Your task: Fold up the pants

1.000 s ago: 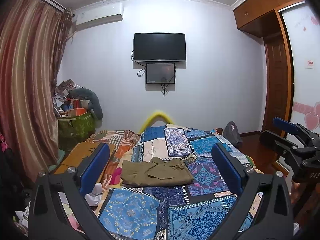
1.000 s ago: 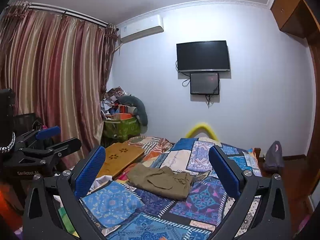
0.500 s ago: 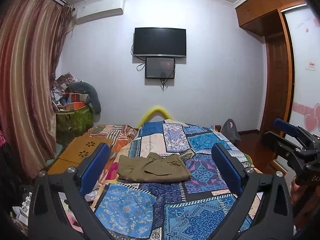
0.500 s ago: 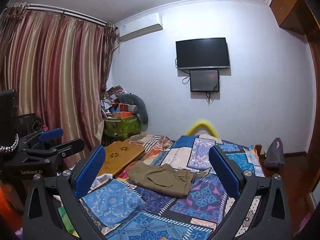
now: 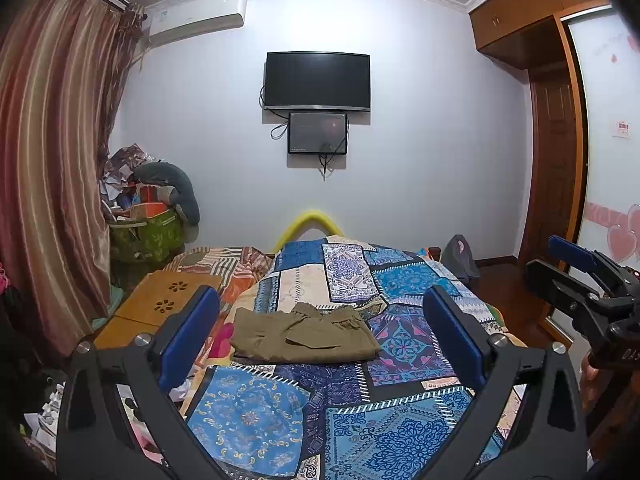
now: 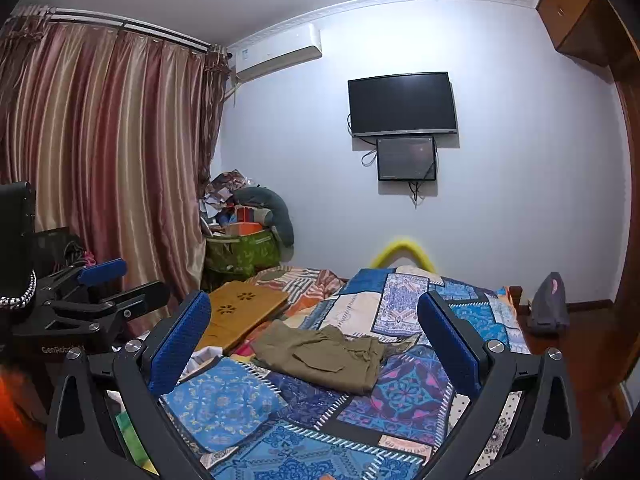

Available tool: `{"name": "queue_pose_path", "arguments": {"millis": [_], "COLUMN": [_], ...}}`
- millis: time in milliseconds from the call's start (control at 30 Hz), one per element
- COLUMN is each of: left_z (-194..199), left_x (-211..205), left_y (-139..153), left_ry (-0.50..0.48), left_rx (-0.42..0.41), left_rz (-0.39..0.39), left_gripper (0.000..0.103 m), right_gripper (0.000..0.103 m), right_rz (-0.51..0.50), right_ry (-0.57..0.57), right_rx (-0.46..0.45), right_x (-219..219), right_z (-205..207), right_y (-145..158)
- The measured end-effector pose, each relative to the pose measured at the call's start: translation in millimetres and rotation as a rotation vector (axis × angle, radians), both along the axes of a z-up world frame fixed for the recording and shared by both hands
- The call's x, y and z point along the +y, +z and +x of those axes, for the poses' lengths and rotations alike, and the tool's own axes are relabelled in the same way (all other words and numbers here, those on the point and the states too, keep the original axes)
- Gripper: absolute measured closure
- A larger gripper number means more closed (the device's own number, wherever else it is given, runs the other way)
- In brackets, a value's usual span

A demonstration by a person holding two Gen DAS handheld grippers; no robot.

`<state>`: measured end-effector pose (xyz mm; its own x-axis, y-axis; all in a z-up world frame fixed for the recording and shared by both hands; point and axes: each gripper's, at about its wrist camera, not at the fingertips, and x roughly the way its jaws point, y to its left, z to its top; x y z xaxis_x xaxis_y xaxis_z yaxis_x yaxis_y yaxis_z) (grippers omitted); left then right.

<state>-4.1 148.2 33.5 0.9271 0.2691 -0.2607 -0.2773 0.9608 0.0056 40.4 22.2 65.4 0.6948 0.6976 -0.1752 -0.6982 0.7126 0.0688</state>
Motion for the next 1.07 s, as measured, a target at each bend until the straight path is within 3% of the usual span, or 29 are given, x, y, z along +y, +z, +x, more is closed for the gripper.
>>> {"name": "queue_pose_path", "arguments": {"millis": [1067], "left_z": [2.4], "left_x": [1.6], "left_y": [-6.5], "left_ry": [-0.032], "left_rx": [0.018], "left_rz": [-0.018], "left_gripper": [0.000], "right_gripper": [0.000], "right_rz": [-0.005], "right_ry": [-0.009], "right_rx": [0.009], "right_x": [5.2], "right_z": [0.0], "right_y": [-3.4]}}
